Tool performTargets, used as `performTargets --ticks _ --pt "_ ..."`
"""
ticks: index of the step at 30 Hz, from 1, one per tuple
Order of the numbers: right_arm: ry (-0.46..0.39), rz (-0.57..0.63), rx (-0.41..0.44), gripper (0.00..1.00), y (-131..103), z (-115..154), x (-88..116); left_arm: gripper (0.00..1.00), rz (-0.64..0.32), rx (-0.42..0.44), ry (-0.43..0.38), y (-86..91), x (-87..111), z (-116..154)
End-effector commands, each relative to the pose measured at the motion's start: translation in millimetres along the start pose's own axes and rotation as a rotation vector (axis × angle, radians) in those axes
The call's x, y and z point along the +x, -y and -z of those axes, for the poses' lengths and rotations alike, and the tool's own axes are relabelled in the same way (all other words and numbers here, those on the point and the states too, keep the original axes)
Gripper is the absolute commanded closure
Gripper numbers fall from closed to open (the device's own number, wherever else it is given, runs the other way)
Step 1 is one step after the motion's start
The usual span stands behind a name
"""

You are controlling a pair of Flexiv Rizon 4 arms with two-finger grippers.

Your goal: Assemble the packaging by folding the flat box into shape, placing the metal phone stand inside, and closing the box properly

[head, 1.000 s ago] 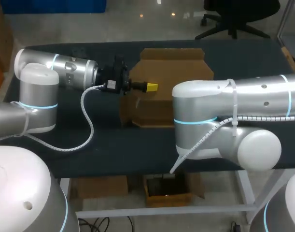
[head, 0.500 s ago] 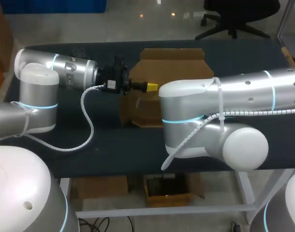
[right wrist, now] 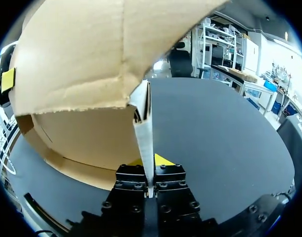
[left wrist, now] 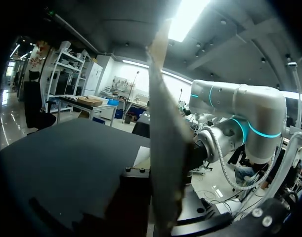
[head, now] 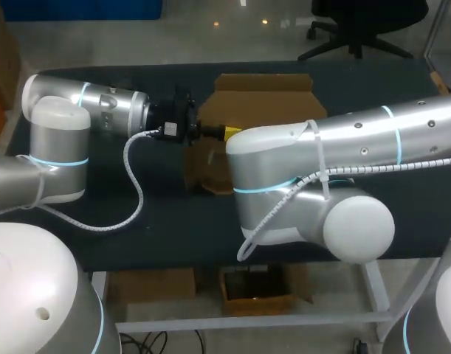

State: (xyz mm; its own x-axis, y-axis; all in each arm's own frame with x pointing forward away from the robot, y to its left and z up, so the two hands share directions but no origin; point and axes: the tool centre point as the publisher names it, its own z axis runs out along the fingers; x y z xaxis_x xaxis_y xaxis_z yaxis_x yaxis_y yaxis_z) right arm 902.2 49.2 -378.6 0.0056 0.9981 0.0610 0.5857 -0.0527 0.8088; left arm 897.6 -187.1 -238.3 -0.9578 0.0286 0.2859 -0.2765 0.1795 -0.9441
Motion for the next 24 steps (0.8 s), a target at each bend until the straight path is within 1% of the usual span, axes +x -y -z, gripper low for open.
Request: performTargets --ticks 1,4,5,7,11,13,14,17,24 --pt "-0.055 0.001 0.0 1.0 1.1 5.1 0.9 0.0 -0.017 -0.006 0.013 -1.5 1.3 2.7" --pt "-0.137 -0.005 0.001 1.0 -1.9 7.9 -5.2 0.0 -0.024 0.001 0.018 -0.5 2.8 6.2" --pt "-0.176 -0.009 0.002 1.0 -3.1 8.8 -8.1 0.0 -0.026 0.001 0.022 -0.4 3.1 7.2" --pt "-0.201 -0.004 0.016 1.0 -5.0 9.5 -12.9 0.0 -0.03 -0.002 0.033 -0.6 4.1 9.3" --pt "-0.279 -0.01 0.043 1.0 -8.7 10.8 -23.8 0.0 -0.047 -0.026 0.044 -2.5 8.2 14.1" --pt "-0.327 -0.011 0.08 1.0 -10.9 10.1 -30.0 0.0 -0.055 -0.044 0.06 -4.5 10.8 16.0" --pt "-0.337 -0.015 0.074 1.0 -11.9 10.3 -32.8 0.0 -0.057 -0.06 0.078 -6.5 11.8 17.1" --pt "-0.338 0.008 0.089 1.0 -16.3 12.9 -37.3 0.0 -0.073 -0.09 0.109 -13.7 15.3 21.3" --pt "-0.487 0.02 0.122 1.0 -30.8 15.8 -49.0 0.0 -0.104 -0.093 0.123 -25.8 23.5 40.4"
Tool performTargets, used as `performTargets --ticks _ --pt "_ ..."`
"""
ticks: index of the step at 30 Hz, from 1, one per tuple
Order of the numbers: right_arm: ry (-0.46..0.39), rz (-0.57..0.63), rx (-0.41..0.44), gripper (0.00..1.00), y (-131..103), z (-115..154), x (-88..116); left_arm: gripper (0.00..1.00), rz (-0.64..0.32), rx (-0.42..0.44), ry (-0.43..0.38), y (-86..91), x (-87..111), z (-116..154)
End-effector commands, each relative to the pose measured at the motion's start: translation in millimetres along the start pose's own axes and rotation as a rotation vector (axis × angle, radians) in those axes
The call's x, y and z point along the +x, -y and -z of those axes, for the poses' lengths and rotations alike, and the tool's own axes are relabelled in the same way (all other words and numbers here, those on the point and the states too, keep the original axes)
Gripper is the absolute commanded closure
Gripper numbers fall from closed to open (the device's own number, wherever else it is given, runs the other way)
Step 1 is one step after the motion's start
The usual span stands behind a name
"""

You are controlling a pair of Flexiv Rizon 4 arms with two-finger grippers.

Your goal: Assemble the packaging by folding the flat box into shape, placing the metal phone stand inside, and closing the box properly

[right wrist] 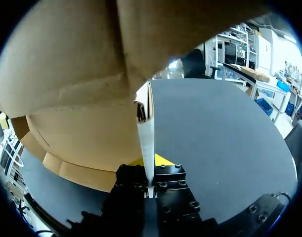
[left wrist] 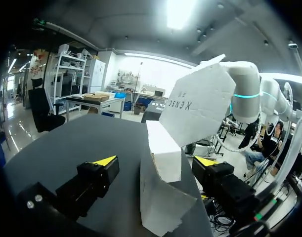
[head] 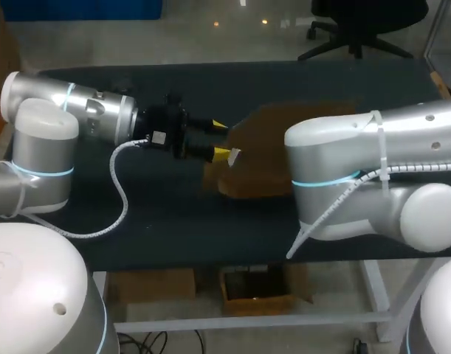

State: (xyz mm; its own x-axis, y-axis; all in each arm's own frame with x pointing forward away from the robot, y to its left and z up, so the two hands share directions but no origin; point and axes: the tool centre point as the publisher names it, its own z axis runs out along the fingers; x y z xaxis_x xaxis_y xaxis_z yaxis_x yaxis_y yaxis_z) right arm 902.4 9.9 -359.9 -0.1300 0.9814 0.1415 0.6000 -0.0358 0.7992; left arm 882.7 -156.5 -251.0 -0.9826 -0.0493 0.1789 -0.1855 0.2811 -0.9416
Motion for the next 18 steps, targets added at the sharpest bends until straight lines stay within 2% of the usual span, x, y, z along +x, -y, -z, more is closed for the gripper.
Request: performTargets --ticks 1,6,8,12,18 --pt "-0.352 0.004 0.106 1.0 -14.8 5.9 -11.2 0.0 -0.024 0.013 0.023 -5.9 12.1 17.3" --pt "-0.445 0.007 0.144 1.0 -20.1 3.2 -13.7 0.0 -0.076 0.03 0.006 -11.1 18.3 33.1" --pt "-0.511 0.011 0.174 1.0 -21.0 1.6 -14.9 0.0 -0.08 0.023 0.007 -12.6 18.7 37.9" --pt "-0.561 0.033 0.234 1.0 -22.0 -2.9 -13.4 0.0 -0.074 -0.038 -0.033 -18.5 15.0 43.3" --pt "-0.634 0.062 0.313 1.0 -26.8 -3.4 -9.3 0.0 -0.071 -0.073 -0.089 -22.4 7.0 54.7"
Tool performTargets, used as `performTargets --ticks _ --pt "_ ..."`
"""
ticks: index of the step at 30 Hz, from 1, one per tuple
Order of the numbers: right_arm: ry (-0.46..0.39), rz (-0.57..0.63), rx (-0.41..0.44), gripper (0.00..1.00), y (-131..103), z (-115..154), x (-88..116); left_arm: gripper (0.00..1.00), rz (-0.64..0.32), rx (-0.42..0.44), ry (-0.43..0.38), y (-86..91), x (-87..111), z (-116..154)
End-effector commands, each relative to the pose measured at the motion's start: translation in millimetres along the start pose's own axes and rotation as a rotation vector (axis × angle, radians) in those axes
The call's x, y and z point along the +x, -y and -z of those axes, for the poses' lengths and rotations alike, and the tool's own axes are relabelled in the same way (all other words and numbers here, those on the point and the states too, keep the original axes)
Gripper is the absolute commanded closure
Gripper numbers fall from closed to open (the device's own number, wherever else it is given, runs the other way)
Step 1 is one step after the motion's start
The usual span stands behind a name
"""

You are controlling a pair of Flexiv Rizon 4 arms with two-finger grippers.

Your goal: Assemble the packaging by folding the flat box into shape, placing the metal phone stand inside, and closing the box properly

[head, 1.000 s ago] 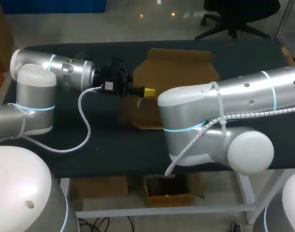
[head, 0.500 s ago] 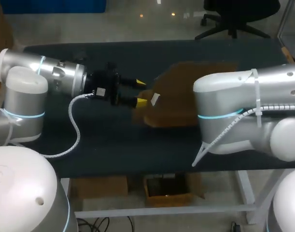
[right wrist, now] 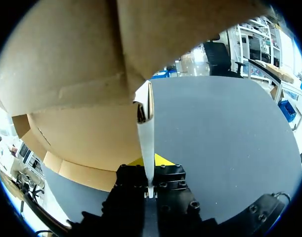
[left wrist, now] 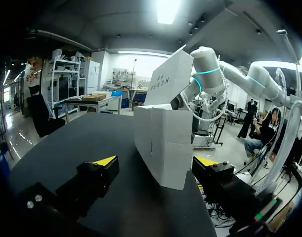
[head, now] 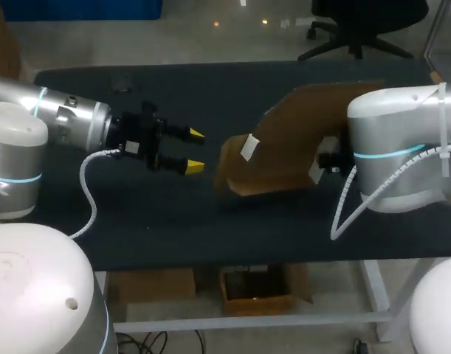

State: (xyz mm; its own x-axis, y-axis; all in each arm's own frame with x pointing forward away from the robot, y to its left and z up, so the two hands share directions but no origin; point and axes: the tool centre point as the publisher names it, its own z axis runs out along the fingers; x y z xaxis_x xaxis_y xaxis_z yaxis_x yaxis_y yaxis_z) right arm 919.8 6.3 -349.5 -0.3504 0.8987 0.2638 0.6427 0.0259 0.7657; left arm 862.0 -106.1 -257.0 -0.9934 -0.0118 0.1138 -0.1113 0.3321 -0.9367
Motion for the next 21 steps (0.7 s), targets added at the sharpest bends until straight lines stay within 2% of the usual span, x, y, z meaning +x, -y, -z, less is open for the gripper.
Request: performTargets --ticks 1,6,9,14,17,19,21 --pt "-0.393 0.007 0.245 1.0 -8.2 5.1 -3.6 0.0 0.0 -0.027 -0.086 -0.5 -10.0 10.0" --pt "-0.435 0.023 0.29 1.0 -14.7 9.1 -1.2 0.0 -0.009 -0.077 -0.15 -0.9 -11.7 20.4" --pt "-0.454 0.033 0.342 1.0 -18.1 11.3 0.3 0.0 -0.008 -0.112 -0.16 -1.1 -13.1 25.8" --pt "-0.481 0.031 0.483 1.0 -22.1 10.3 4.0 0.0 -0.008 -0.16 -0.133 -2.4 -16.5 33.3" --pt "-0.495 0.001 0.577 1.0 -22.8 6.7 5.5 0.0 -0.004 -0.19 -0.122 -4.1 -17.6 37.6" --pt "-0.503 -0.032 0.61 1.0 -23.5 5.4 5.8 0.0 0.01 -0.205 -0.101 -5.6 -18.7 39.9" --pt "-0.479 -0.046 0.653 1.0 -24.5 5.3 5.3 0.0 0.025 -0.205 -0.104 -5.7 -19.6 42.0"
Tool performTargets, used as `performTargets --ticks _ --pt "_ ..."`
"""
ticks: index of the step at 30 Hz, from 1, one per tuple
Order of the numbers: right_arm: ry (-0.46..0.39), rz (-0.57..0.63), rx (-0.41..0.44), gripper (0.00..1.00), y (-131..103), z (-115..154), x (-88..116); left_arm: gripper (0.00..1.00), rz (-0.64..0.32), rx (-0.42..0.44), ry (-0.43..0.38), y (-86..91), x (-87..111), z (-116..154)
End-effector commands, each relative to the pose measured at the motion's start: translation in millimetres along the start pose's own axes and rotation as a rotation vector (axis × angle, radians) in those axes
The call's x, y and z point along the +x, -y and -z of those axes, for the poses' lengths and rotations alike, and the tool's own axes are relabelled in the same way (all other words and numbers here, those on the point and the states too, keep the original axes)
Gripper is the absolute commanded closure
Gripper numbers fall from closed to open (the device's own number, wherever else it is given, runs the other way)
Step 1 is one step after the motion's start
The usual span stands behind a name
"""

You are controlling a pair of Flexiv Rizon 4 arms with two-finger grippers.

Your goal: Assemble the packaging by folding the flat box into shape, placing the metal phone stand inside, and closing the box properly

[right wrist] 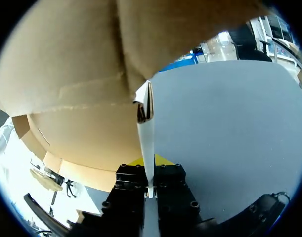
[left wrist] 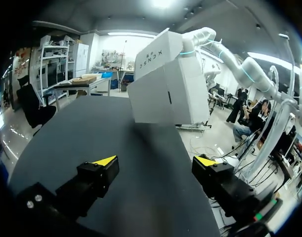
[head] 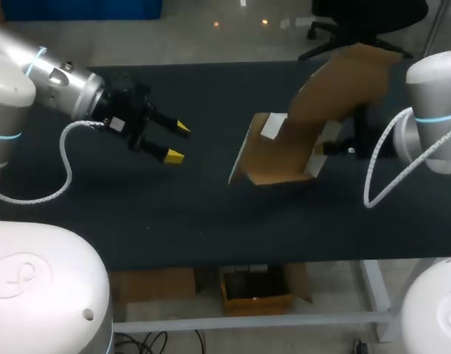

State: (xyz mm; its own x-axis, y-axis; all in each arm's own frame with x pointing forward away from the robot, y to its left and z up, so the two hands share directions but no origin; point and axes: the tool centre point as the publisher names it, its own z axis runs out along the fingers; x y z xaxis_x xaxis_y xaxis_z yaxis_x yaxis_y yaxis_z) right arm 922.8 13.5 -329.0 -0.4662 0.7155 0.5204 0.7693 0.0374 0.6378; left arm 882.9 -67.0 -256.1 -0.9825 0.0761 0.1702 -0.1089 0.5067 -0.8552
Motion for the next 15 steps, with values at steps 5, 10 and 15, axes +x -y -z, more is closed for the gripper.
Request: performTargets --ticks 5,10,15 --pt "-0.111 -0.019 0.519 1.0 -7.8 2.1 -4.9 0.0 0.011 -0.012 -0.001 3.3 2.0 4.8" --pt "-0.111 -0.019 0.519 1.0 -7.8 2.1 -4.9 0.0 0.011 -0.012 -0.001 3.3 2.0 4.8" --pt "-0.111 -0.019 0.519 1.0 -7.8 2.1 -4.9 0.0 -0.009 -0.052 0.001 6.9 -1.3 -0.6"
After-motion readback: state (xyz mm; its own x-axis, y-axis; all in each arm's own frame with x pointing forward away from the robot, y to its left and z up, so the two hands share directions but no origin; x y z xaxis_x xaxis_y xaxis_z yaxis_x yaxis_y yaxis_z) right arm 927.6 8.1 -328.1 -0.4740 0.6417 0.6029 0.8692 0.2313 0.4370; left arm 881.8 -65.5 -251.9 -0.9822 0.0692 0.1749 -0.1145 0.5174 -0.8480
